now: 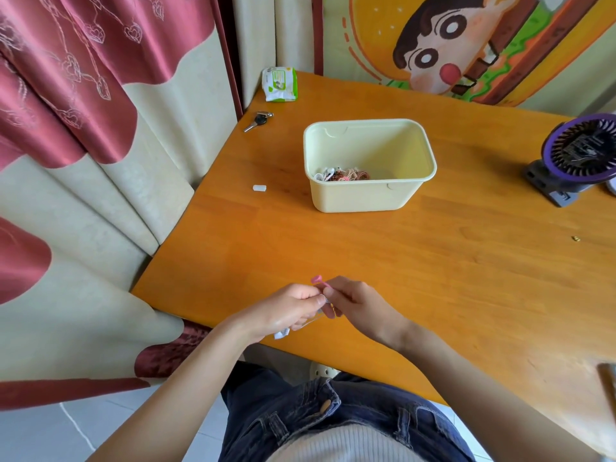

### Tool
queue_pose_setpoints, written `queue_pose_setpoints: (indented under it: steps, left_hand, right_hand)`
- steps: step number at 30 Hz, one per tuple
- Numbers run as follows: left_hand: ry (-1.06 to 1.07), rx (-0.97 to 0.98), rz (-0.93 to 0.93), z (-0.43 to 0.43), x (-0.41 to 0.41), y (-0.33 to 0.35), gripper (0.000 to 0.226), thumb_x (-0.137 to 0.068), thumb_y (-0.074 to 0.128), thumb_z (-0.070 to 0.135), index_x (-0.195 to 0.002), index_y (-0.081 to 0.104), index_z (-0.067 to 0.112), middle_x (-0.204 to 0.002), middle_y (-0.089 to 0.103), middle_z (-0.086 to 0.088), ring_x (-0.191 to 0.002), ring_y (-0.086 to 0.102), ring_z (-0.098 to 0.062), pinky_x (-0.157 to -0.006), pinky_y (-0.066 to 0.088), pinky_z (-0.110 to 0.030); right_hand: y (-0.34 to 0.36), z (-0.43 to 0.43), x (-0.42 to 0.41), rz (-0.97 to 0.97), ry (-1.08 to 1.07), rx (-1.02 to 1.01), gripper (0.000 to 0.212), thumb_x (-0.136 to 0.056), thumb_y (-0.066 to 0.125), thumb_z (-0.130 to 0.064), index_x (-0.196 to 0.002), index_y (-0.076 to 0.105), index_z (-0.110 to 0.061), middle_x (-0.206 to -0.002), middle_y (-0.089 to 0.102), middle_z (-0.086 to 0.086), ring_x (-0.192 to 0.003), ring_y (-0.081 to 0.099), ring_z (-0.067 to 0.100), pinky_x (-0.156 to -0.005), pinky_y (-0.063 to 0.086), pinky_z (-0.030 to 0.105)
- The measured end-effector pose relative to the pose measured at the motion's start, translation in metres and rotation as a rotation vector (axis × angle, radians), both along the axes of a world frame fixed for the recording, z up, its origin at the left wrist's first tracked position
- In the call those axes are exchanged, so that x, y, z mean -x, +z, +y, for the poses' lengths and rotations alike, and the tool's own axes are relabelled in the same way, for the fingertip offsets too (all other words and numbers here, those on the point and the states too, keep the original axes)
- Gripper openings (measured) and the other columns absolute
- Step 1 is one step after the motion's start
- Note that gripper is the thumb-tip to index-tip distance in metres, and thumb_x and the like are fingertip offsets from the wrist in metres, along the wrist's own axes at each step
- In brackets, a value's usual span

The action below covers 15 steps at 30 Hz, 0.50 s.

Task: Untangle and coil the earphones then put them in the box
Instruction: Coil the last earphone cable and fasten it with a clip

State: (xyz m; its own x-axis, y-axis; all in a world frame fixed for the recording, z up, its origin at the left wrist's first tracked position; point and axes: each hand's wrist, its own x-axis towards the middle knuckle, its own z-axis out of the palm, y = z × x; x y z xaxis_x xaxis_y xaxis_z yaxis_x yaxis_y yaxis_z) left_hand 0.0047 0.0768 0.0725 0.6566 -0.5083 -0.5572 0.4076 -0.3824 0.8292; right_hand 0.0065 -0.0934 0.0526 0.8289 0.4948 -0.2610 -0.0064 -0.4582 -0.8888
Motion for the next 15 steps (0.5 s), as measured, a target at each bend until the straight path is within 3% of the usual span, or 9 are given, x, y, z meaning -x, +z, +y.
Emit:
queue_pose_setpoints:
  steps: [5,8,11,13,15]
  left_hand:
    - [0.083,0.01,-0.036,0.002,-0.002,-0.002,0.029,-0.102,0.036,0.021,-0.091,0.059,0.007,-0.056,0.024,0.01,-0.049,0.022,-0.007,-0.053,0.02,-0.023]
    - [0.17,0.012,-0.05,0.0,0.002,-0.005,0.029,-0.101,0.039,0.022,-0.088,0.062,0.01,-0.055,0.026,0.009,-0.049,0.025,-0.006,-0.054,0.026,-0.019]
    - [0.266,-0.036,-0.089,-0.003,0.006,-0.015,0.026,-0.098,0.046,0.026,-0.086,0.065,0.013,-0.055,0.032,0.009,-0.057,0.033,-0.013,-0.066,0.033,-0.027]
    - [0.363,-0.057,-0.124,-0.005,0.007,-0.021,0.019,-0.095,0.052,0.029,-0.09,0.064,0.016,-0.064,0.041,0.004,-0.068,0.04,-0.019,-0.071,0.035,-0.031]
    - [0.416,-0.08,-0.163,-0.008,0.008,-0.023,0.012,-0.093,0.055,0.031,-0.1,0.057,0.021,-0.081,0.049,0.0,-0.077,0.049,-0.017,-0.069,0.039,-0.024]
  right_hand:
    - [0.005,-0.002,-0.002,0.007,0.015,0.004,0.031,-0.1,0.042,-0.024,-0.071,0.055,-0.024,-0.067,0.052,0.0,-0.062,0.041,0.012,-0.059,0.034,0.028]
    - [0.01,-0.005,-0.004,-0.029,0.02,0.082,0.026,-0.098,0.047,-0.023,-0.074,0.058,-0.024,-0.063,0.05,-0.005,-0.054,0.038,0.005,-0.052,0.03,0.017]
    - [0.014,-0.005,-0.008,-0.051,0.019,0.141,0.026,-0.097,0.048,-0.022,-0.08,0.065,-0.011,-0.067,0.055,-0.003,-0.056,0.044,0.002,-0.053,0.034,0.014]
    - [0.013,-0.006,-0.013,-0.038,-0.009,0.151,0.027,-0.097,0.048,-0.022,-0.08,0.065,-0.009,-0.069,0.059,-0.002,-0.057,0.048,0.001,-0.055,0.036,0.014]
    - [0.012,-0.006,-0.017,0.019,-0.088,0.105,0.029,-0.098,0.048,-0.02,-0.073,0.063,-0.019,-0.065,0.057,-0.007,-0.054,0.049,-0.001,-0.054,0.037,0.012]
